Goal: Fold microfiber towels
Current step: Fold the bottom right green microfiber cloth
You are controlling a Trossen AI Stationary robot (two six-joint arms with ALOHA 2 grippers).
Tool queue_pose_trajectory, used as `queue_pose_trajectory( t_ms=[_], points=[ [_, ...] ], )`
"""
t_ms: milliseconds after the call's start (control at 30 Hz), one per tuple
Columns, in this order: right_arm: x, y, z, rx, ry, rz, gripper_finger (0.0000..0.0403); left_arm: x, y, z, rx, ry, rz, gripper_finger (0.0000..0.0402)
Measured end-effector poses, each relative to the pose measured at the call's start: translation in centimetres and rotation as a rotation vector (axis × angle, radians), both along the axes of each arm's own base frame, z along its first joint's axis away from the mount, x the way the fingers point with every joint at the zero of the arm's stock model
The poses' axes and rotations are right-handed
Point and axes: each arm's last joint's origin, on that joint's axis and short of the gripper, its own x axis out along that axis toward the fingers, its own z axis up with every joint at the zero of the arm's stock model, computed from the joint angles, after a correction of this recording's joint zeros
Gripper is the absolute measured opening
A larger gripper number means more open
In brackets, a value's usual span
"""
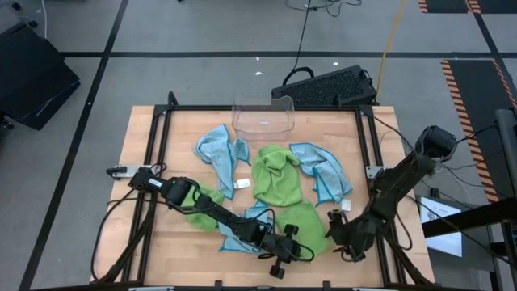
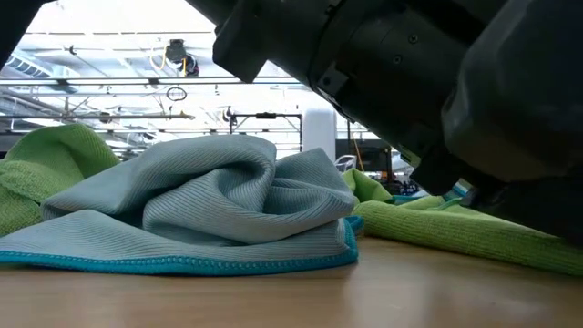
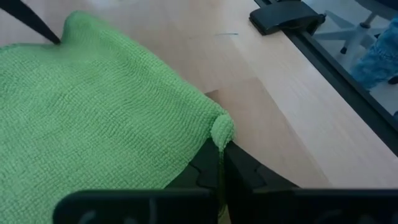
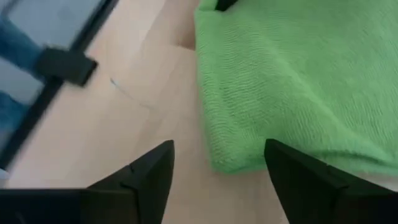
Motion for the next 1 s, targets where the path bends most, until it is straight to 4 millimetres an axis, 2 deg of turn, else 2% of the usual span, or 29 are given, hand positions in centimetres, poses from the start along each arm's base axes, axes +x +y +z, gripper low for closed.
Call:
queue_pose_trajectory(
  t_ms=[233,433,567,733,767,900,1000],
  points=[
    [0.4,0.3,-1.7,-0.13,-0.028,0.05,0.0216,0.0,0.0,-0.1,-0.001,0.011,0.005,0.0013],
    [0.6,0.6,-2.6,-0.153,-0.036,0.056,0.0163,-0.1,0.1,-0.1,-0.02,0.033,0.053,0.0006],
    [0.7,0.9,-2.7,-0.138,-0.045,0.056,0.0111,-0.1,0.1,-0.1,-0.04,0.042,0.106,0.0014],
    [0.2,1.1,-2.1,-0.018,0.021,-0.037,0.002,-0.1,0.1,-0.1,-0.11,0.062,0.185,0.0005],
    [0.1,1.1,-1.9,0.02,0.045,-0.06,0.0012,-0.1,0.1,0.1,-0.133,0.061,0.202,0.0006],
    [-0.2,0.9,-0.6,0.188,0.118,-0.219,0.0017,0.0,0.3,1.1,-0.196,0.051,0.257,0.0016],
    [-0.2,0.8,0.7,0.313,0.137,-0.309,0.0014,0.1,0.4,2.9,-0.251,0.024,0.288,0.0011]
  ],
)
